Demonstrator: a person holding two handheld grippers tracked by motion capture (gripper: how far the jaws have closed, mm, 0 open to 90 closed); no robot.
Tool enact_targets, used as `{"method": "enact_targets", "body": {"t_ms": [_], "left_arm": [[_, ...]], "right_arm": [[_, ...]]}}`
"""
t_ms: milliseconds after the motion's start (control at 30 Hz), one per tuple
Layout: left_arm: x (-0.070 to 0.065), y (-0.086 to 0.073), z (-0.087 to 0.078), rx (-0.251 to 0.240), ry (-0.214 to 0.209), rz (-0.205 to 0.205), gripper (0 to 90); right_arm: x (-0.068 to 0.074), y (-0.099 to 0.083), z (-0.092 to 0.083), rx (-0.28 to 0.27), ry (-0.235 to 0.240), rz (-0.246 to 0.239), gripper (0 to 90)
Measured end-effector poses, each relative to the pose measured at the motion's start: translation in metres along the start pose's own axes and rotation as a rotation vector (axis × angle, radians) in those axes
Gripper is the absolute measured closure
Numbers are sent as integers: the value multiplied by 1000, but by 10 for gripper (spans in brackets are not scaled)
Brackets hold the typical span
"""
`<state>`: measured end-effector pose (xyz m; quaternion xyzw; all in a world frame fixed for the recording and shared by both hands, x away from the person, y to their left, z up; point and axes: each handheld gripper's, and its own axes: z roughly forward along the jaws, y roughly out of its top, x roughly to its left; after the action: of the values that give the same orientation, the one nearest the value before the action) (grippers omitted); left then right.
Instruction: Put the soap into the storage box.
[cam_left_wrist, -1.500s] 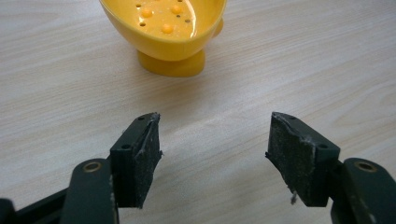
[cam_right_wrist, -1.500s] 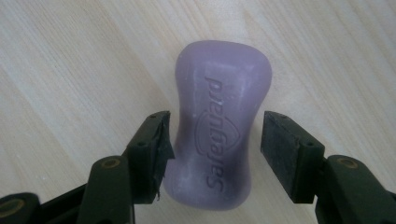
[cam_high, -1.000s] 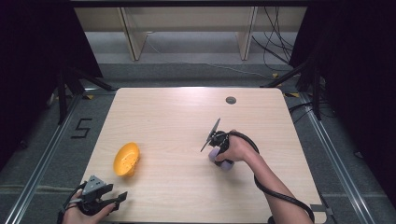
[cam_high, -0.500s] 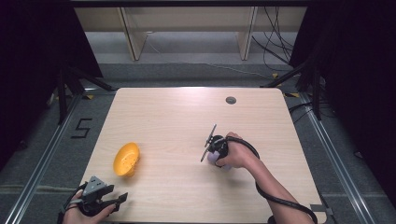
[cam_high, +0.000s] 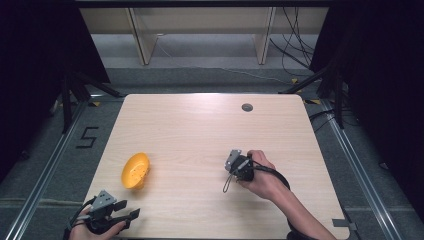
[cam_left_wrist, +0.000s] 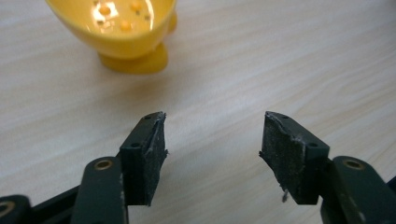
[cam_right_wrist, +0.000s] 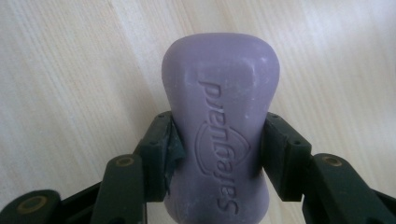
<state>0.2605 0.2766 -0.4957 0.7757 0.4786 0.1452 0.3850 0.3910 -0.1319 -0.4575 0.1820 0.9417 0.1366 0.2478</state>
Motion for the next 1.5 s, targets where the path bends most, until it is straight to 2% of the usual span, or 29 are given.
{"method": "enact_targets", "body": {"t_ms": [33,67,100,133,167,233,267,300,333,400,467,500,600,633,700,733,767,800,833,867,967,1033,1100,1200,1367,1400,1433,1467,1500], "left_arm": [[0,1,-1,-17,-1,2,395],[0,2,-2,-4,0,-10,395],[1,2,-1,-9,-12,2,395],[-1,2,-2,-11,-8,-10,394],[-1,2,-1,-1,-9,5,394],[-4,1,0,-12,-23,-5,395],[-5,2,-1,0,-34,6,394],[-7,2,0,-17,-39,-8,398],[-8,4,0,-16,-45,11,398],[-12,7,1,-23,-64,11,399],[-15,13,2,-20,-86,56,400],[-19,15,3,-37,-98,38,399],[-24,28,5,-40,-116,74,399],[-25,34,7,-44,-145,93,399],[-31,43,11,-75,-166,80,394],[-33,50,12,-81,-186,94,392],[-37,56,14,-90,-182,96,390],[-39,63,16,-90,-204,119,390],[-42,70,19,-104,-202,124,389],[-44,78,21,-108,-225,132,389],[-53,99,31,-129,-256,157,390],[-60,111,36,-115,-275,158,389],[-66,121,44,-119,-287,192,389],[-77,134,57,-107,-316,209,389],[-93,155,76,-100,-364,244,388],[-97,158,79,-102,-380,247,388],[-100,161,82,-105,-392,257,388],[-105,163,85,-109,-404,253,388],[-108,166,87,-109,-420,264,388]], "right_arm": [[2,-1,-2,-15,-16,-19,503],[5,-3,-4,-23,-33,-21,502],[7,-4,-7,-23,-51,-40,503],[9,-6,-8,-45,-56,-44,502],[11,-7,-9,-46,-68,-45,502],[16,-10,-12,-59,-91,-58,503],[18,-11,-14,-61,-97,-59,502],[21,-13,-16,-85,-126,-74,503],[21,-13,-16,-85,-126,-74,503],[25,-14,-20,-90,-141,-79,502],[28,-15,-24,-105,-166,-102,502],[30,-15,-26,-119,-181,-99,502],[35,-13,-32,-155,-224,-117,502],[37,-13,-34,-162,-240,-126,502],[40,-13,-38,-175,-252,-133,502],[42,-13,-39,-185,-252,-127,502],[45,-13,-41,-195,-269,-140,502],[45,-13,-41,-195,-269,-140,502],[47,-12,-42,-196,-261,-136,502],[48,-13,-44,-196,-289,-165,502],[49,-13,-45,-193,-293,-165,502],[51,-14,-46,-208,-307,-158,502],[51,-15,-47,-215,-304,-156,502],[50,-14,-50,-235,-338,-197,503],[57,-13,-54,-242,-350,-159,502],[57,-13,-55,-245,-352,-158,502],[57,-12,-55,-250,-362,-184,502],[59,-12,-55,-248,-352,-159,502],[57,-12,-55,-263,-371,-196,502]]}}
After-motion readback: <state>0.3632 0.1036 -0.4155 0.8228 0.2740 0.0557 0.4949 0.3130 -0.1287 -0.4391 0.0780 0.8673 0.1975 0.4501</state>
